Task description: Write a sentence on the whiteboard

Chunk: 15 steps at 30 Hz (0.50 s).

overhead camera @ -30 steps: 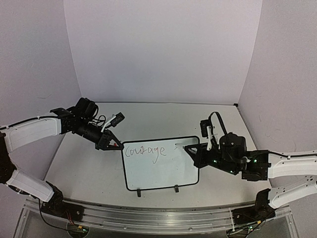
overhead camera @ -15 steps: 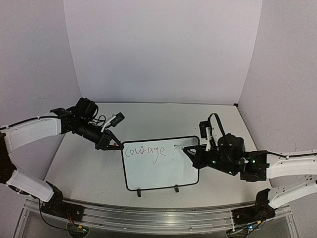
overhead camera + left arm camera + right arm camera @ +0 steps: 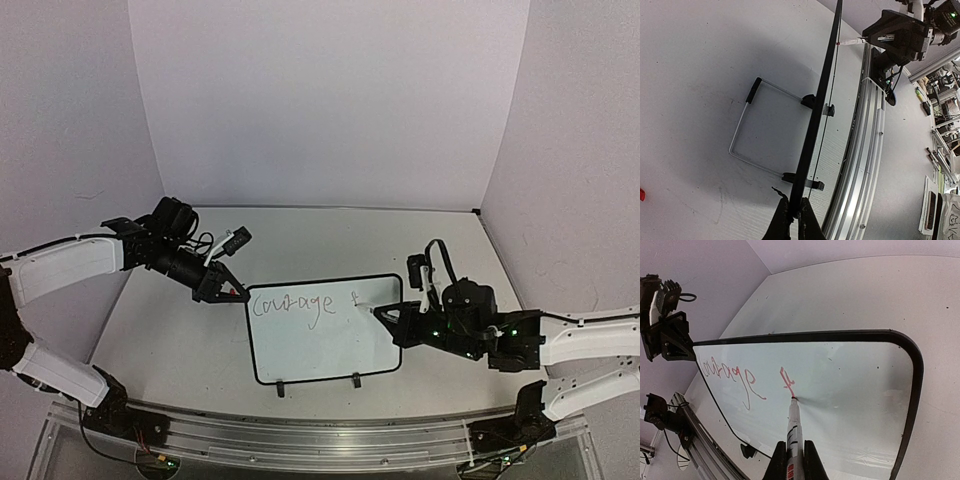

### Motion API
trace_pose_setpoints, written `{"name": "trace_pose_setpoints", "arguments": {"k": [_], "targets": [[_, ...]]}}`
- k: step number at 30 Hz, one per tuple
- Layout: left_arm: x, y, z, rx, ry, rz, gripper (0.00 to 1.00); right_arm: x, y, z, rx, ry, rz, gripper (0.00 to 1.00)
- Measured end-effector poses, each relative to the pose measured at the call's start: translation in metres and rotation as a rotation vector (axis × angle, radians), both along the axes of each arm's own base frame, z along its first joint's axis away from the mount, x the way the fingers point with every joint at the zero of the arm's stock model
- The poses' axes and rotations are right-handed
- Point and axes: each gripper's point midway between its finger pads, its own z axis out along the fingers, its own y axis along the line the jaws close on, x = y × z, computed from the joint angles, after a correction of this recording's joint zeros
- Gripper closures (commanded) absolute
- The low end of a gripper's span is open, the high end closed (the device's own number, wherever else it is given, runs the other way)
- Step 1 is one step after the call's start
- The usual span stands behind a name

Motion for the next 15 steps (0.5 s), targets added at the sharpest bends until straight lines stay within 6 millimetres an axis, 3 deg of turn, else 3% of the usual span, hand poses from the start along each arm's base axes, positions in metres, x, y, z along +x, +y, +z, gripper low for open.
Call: {"name": "trace_pose_setpoints", "arguments": {"k": [6, 15], "targets": [[0.0, 0.0, 0.0, 0.0, 0.0, 0.0, 1.0, -0.003, -0.008, -0.005, 0.002, 0.017, -0.011, 1.0], [0.0, 0.0, 0.0, 0.0, 0.0, -0.001, 1.0, -0.002, -0.016, 0.005, 0.012, -0.005, -0.035, 1.0]]}}
